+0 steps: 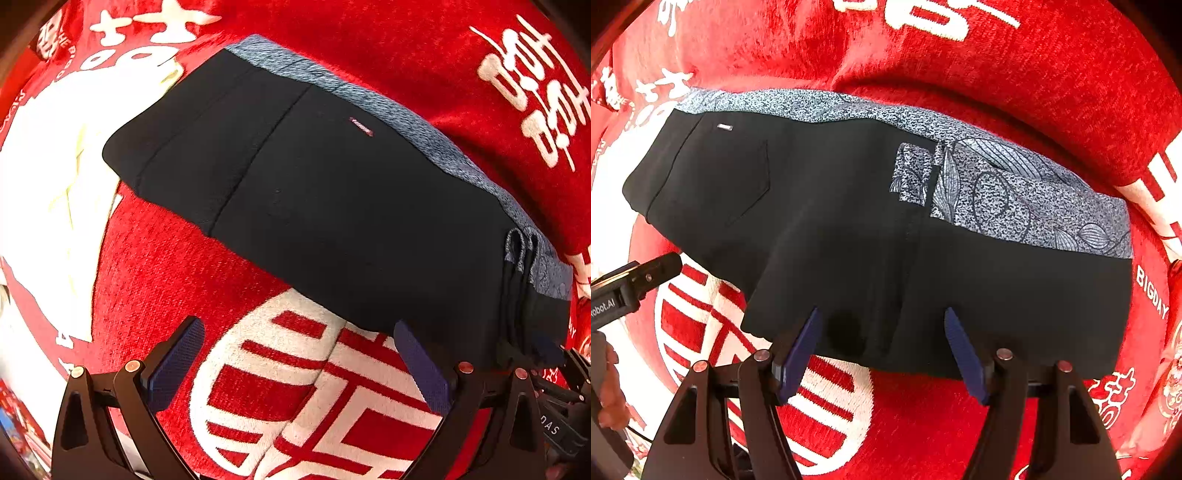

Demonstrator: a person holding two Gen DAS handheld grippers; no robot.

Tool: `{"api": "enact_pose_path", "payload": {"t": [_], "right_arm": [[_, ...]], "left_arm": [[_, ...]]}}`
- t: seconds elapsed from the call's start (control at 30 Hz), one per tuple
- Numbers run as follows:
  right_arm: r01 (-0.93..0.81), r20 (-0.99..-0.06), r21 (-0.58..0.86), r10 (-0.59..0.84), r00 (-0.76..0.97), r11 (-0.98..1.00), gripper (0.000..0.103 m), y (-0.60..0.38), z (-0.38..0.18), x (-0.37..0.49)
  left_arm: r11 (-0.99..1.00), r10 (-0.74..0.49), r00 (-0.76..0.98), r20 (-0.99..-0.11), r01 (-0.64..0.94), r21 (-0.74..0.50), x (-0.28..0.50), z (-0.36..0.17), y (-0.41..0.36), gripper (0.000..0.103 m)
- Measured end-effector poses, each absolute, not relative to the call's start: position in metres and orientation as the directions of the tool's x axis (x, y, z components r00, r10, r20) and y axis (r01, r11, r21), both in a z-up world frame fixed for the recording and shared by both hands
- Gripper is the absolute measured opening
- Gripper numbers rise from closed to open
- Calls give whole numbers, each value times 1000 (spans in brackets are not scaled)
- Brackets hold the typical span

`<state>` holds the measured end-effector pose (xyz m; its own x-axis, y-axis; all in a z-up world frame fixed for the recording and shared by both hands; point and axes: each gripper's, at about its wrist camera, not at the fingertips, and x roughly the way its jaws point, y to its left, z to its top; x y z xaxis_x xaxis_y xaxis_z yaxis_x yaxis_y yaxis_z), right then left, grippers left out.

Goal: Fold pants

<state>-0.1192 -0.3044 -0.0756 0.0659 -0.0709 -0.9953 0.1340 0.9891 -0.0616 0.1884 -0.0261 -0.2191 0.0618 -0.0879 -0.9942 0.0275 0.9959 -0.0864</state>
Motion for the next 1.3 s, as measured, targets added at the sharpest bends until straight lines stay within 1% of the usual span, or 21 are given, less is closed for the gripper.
{"api": "enact_pose_path", "payload": {"t": [0.17, 0.3, 0.37, 0.43, 0.5, 0.57, 0.63, 0.67, 0.7, 0.8, 0.97, 1.07, 1.23, 1.3], "right_arm": [[127, -996, -57, -64, 56, 990, 74, -301, -75, -112], [106, -995, -79, -85, 59, 991, 74, -296, -75, -106], [104, -993, -64, -73, 89, 993, 74, -292, -67, -105], [70, -988, -40, -50, 146, 997, 74, -283, -55, -102], [31, -986, -38, -42, 159, 999, 74, -276, -55, -98], [17, -990, -34, -36, 135, 999, 74, -272, -66, -94], [76, -999, 23, 20, 40, 997, 73, -281, -96, -92], [104, -999, 39, 35, 34, 994, 73, -286, -102, -92], [120, -997, 51, 42, 70, 992, 75, -289, -101, -92], [101, -996, 52, 44, 82, 994, 78, -286, -101, -92], [70, -995, 44, 37, 91, 997, 80, -280, -101, -95], [78, -995, 49, 42, 90, 996, 81, -278, -102, -96], [69, -995, 45, 39, 92, 997, 84, -279, -104, -95], [65, -995, 46, 39, 96, 997, 84, -279, -104, -96]], "left_arm": [[993, -118, 68, -991, -18, -119, 194, -222, -6, 103], [985, -155, 73, -985, -65, -160, 201, -222, 9, 103], [983, -162, 77, -984, -74, -168, 204, -221, 15, 103], [980, -175, 89, -981, -79, -182, 208, -219, 23, 103], [978, -184, 96, -978, -81, -192, 211, -218, 31, 103], [978, -181, 95, -979, -88, -190, 214, -220, 39, 103], [978, -178, 88, -980, -97, -186, 217, -221, 46, 103], [977, -177, 88, -980, -101, -186, 219, -222, 48, 103], [977, -180, 92, -979, -103, -189, 220, -221, 52, 103], [970, -198, 125, -972, -116, -212, 225, -219, 71, 103], [932, -275, 177, -945, -193, -307, 239, -222, 111, 103], [908, -328, 218, -919, -194, -371, 244, -222, 122, 103], [830, -464, 232, -855, -224, -511, 251, -233, 137, 103], [815, -483, 239, -842, -229, -533, 250, -239, 138, 103]]}}
